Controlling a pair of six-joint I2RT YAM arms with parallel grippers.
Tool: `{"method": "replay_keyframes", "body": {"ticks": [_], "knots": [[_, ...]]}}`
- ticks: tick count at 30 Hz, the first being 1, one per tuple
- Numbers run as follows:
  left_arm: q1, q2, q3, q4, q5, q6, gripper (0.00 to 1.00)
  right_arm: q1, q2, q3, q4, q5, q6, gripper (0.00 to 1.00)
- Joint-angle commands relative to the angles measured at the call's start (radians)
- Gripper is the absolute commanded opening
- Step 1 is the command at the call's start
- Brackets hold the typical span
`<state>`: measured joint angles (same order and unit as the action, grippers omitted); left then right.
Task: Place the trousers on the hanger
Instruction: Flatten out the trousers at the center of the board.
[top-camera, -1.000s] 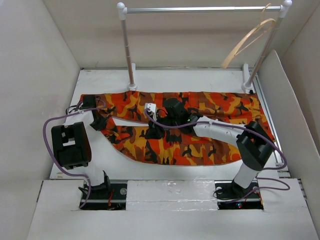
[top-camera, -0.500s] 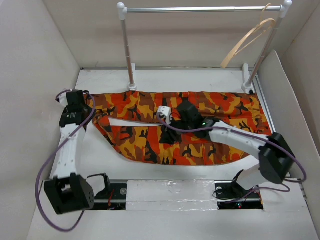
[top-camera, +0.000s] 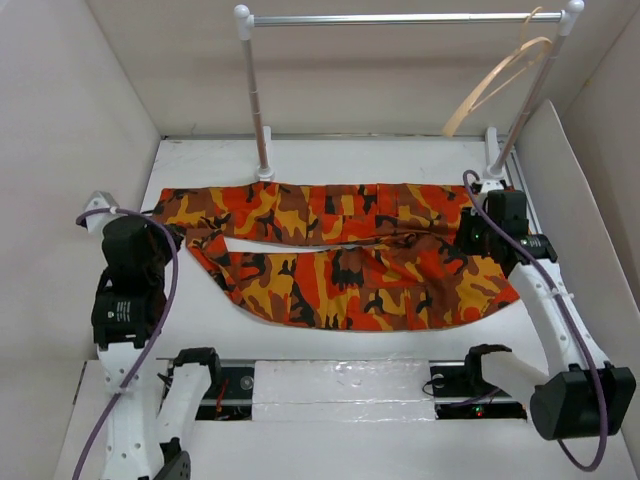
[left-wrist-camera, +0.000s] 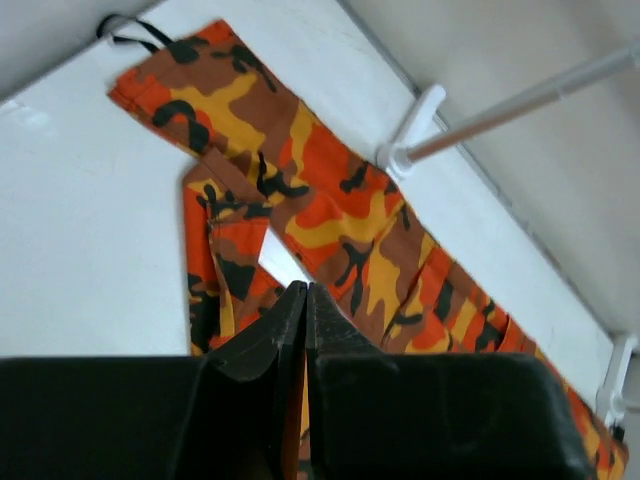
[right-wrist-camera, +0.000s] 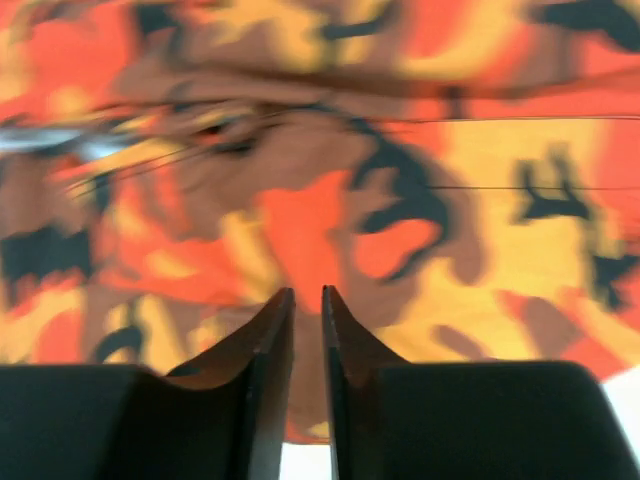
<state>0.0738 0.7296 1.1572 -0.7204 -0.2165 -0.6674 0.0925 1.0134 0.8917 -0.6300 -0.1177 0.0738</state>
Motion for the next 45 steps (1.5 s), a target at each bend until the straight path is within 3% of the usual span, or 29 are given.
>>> {"method": "replay_keyframes", "body": {"ticks": [1,2,4,5,6,9,13,17,25,31,35,38,39,40,42,45], "knots": [[-0.035,0.007,-0.116,-0.007,0.04,0.055,0.0,-0.109,0.072,0.081,-0.143,0.069,-0.017,0.17],[-0.035,0.055,-0.23,0.034,0.107,0.069,0.0,-0.251,0.094,0.079,-0.081,0.014,-0.038,0.18],[-0.035,0.069,-0.261,0.058,0.129,0.04,0.01,-0.27,0.111,0.087,-0.076,0.016,-0.045,0.19],[-0.035,0.094,-0.315,0.122,0.176,0.022,0.07,-0.295,0.123,0.092,-0.067,0.023,-0.046,0.21],[-0.022,0.105,-0.342,0.168,0.198,0.012,0.19,-0.353,0.142,0.086,-0.056,0.027,-0.045,0.27],[0.03,0.169,-0.389,0.268,0.261,-0.023,0.33,-0.462,0.194,0.058,-0.031,0.012,-0.026,0.34],[0.03,0.275,-0.381,0.314,0.272,-0.044,0.34,-0.641,0.24,0.035,0.016,0.004,0.009,0.43],[0.03,0.309,-0.412,0.378,0.307,-0.08,0.34,-0.724,0.31,0.039,0.067,0.067,0.029,0.46],[0.03,0.263,-0.418,0.363,0.256,-0.081,0.33,-0.876,0.553,0.075,0.128,-0.077,0.029,0.52],[0.03,0.289,-0.412,0.335,0.171,-0.064,0.33,-0.916,0.533,-0.006,0.139,-0.001,0.061,0.49],[0.03,0.361,-0.372,0.306,0.112,-0.061,0.33,-0.929,0.545,-0.069,0.203,-0.04,0.08,0.49],[0.041,0.402,-0.364,0.303,0.071,-0.052,0.35,-0.929,0.568,-0.059,0.202,-0.051,0.073,0.42],[0.061,0.41,-0.364,0.303,0.083,-0.044,0.35,-0.929,0.567,-0.053,0.199,-0.057,0.063,0.29],[0.089,0.428,-0.367,0.308,0.109,-0.034,0.35,-0.929,0.554,-0.042,0.196,-0.06,0.061,0.24],[0.173,0.451,-0.378,0.332,0.192,0.002,0.35,-0.929,0.548,-0.04,0.202,-0.08,0.066,0.21],[0.205,0.511,-0.366,0.361,0.262,0.044,0.34,-0.929,0.557,-0.053,0.226,-0.125,0.084,0.19]]}}
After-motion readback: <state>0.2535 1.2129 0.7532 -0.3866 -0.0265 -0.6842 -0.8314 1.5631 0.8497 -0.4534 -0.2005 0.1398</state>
